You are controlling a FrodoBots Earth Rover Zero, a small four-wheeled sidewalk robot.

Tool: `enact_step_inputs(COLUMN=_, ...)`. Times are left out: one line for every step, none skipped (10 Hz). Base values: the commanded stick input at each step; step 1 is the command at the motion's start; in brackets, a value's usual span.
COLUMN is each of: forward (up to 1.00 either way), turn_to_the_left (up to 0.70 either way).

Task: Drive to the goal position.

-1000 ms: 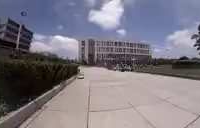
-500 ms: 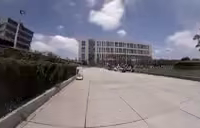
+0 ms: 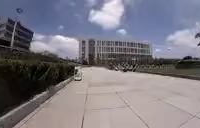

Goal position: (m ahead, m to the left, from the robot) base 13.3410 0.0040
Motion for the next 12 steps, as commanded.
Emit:
enact_step_inputs(forward=0.7, turn_to_the_left=0.0)
enact_step_inputs(forward=0.7, turn_to_the_left=0.0)
enact_step_inputs(forward=0.7, turn_to_the_left=0.0)
enact_step_inputs(forward=0.7, turn_to_the_left=0.0)
enact_step_inputs(forward=0.7, turn_to_the_left=0.0)
enact_step_inputs(forward=0.7, turn_to_the_left=0.0)
enact_step_inputs(forward=0.7, turn_to_the_left=0.0)
enact_step_inputs(forward=0.7, turn_to_the_left=0.0)
enact_step_inputs(forward=0.7, turn_to_the_left=0.0)
enact_step_inputs(forward=0.7, turn_to_the_left=0.0)
enact_step_inputs(forward=0.7, turn_to_the_left=0.0)
enact_step_inputs(forward=0.7, turn_to_the_left=0.0)
